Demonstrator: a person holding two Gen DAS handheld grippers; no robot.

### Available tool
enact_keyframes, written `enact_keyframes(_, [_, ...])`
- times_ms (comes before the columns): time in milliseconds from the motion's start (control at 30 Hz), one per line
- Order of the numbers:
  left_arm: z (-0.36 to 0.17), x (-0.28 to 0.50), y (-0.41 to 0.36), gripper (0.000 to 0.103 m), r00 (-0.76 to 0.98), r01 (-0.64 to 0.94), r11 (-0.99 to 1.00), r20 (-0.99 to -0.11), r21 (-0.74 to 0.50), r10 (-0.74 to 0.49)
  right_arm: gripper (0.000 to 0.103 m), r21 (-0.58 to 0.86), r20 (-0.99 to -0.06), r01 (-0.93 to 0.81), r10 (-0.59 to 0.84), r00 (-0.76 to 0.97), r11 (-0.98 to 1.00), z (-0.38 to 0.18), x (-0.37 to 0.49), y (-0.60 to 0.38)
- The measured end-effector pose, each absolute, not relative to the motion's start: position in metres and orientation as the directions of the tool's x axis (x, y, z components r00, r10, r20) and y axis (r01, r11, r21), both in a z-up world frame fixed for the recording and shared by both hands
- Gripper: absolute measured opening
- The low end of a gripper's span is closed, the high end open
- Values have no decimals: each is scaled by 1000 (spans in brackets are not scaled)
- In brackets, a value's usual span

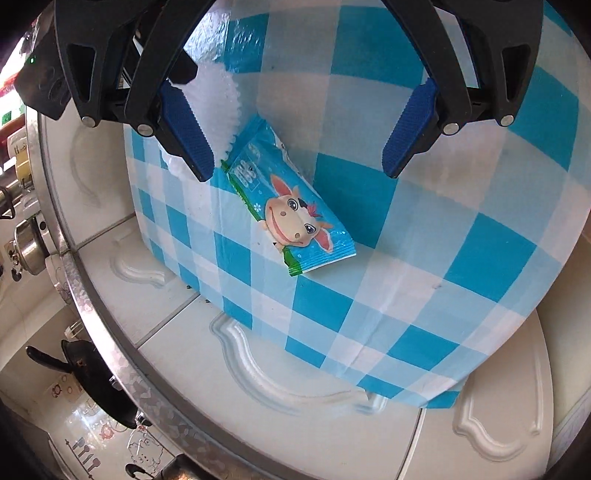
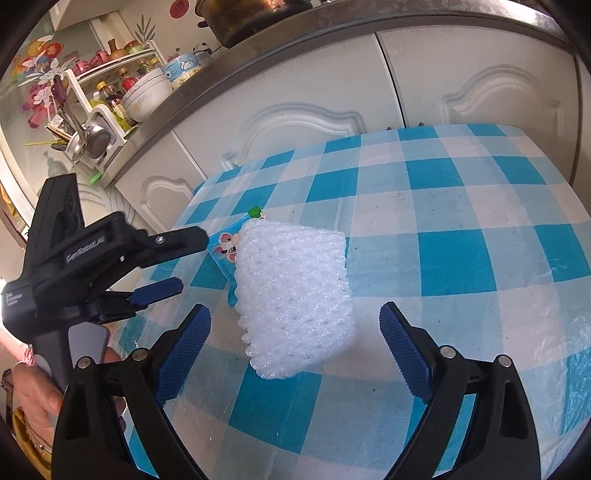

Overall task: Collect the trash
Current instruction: 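Grasp the blue cow-print packet with the left tool while the right grasps the bubble wrap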

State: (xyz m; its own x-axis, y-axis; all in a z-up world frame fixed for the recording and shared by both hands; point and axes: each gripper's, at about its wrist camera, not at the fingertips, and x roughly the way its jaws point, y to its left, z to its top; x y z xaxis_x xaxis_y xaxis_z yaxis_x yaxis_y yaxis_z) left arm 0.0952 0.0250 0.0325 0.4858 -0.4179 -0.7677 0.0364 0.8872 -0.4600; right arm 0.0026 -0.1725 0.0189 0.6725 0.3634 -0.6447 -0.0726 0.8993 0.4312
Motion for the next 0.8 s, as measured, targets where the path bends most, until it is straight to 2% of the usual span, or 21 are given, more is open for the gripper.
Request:
enact_keyframes(333, [15,121,-18,93,469,55,928,-811,-369,-350,92,431,-648,-100,385,657,897,10,6,-170])
enact_keyframes(767, [7,134,-41,93,517,94,985,-838,-145,-173,92,482,-623,-75,402,671,873,7,7,-182])
enact_keyframes(800, [6,134,-42,93,521,100,987,-838,-130,-163,88,487,-622,-74,405,671,870,7,7,-183])
